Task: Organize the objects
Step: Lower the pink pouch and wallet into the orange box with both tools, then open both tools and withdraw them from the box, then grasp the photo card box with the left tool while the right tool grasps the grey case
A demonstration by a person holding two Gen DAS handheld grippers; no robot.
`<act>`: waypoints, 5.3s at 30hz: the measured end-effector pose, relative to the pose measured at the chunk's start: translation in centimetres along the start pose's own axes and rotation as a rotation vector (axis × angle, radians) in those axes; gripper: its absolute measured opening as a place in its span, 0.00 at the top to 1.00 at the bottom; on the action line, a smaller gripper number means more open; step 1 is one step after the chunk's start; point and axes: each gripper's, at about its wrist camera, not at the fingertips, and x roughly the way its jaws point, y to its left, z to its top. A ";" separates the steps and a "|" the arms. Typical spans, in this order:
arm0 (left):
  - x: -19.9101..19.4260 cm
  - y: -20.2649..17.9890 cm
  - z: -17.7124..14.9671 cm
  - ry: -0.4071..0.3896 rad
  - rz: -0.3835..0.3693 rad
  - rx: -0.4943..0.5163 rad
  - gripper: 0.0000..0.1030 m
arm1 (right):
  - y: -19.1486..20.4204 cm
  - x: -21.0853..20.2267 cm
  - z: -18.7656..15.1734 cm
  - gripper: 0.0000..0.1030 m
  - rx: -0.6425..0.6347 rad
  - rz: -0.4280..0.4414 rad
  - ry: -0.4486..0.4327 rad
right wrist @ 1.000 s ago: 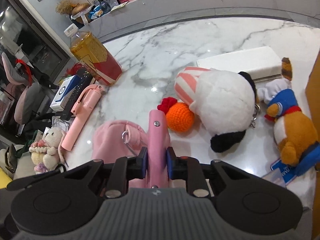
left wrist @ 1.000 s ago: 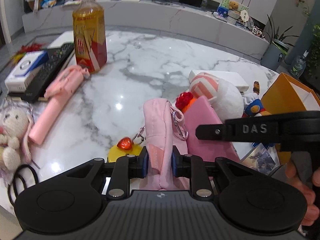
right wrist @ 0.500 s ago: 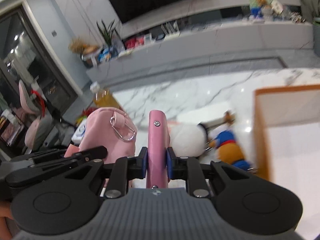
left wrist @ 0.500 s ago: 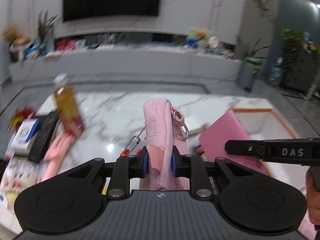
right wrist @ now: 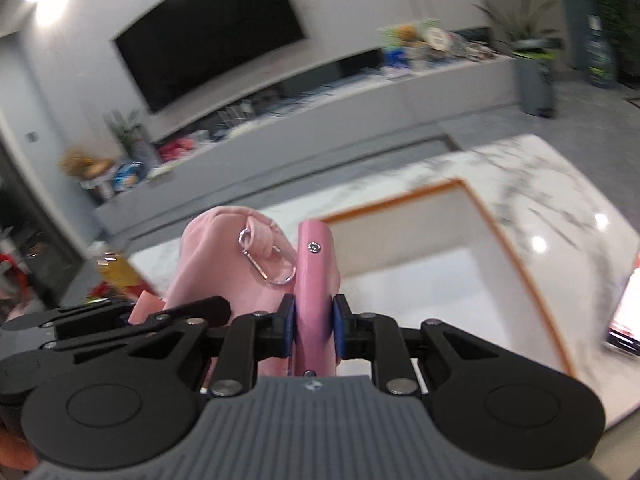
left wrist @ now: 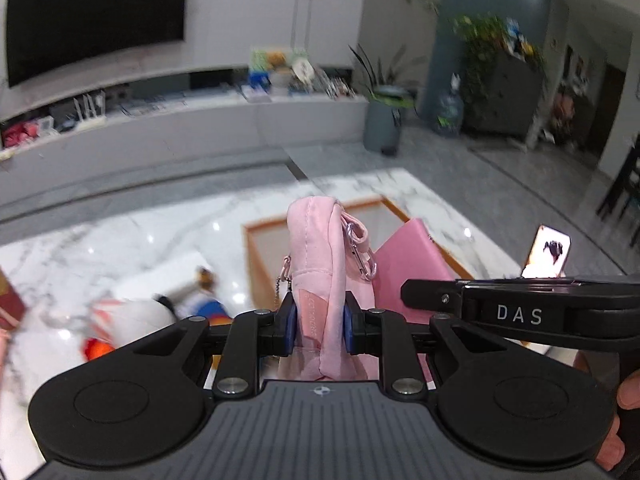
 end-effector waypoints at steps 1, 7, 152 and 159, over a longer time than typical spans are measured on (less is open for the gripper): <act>1.0 -0.6 -0.2 0.023 0.004 0.013 0.75 | -0.7 0.3 -0.3 0.80 0.006 -0.031 0.007; 4.4 -4.1 -2.3 0.139 0.046 0.139 0.75 | -4.4 3.5 -2.1 0.80 0.037 -0.129 0.081; 2.1 13.6 -11.2 0.280 -0.077 0.212 0.34 | 14.5 13.4 -14.3 0.25 -1.061 -0.063 0.498; 2.3 13.8 -11.3 0.296 -0.146 0.207 0.34 | 14.3 13.1 -15.2 0.22 -1.427 0.012 0.580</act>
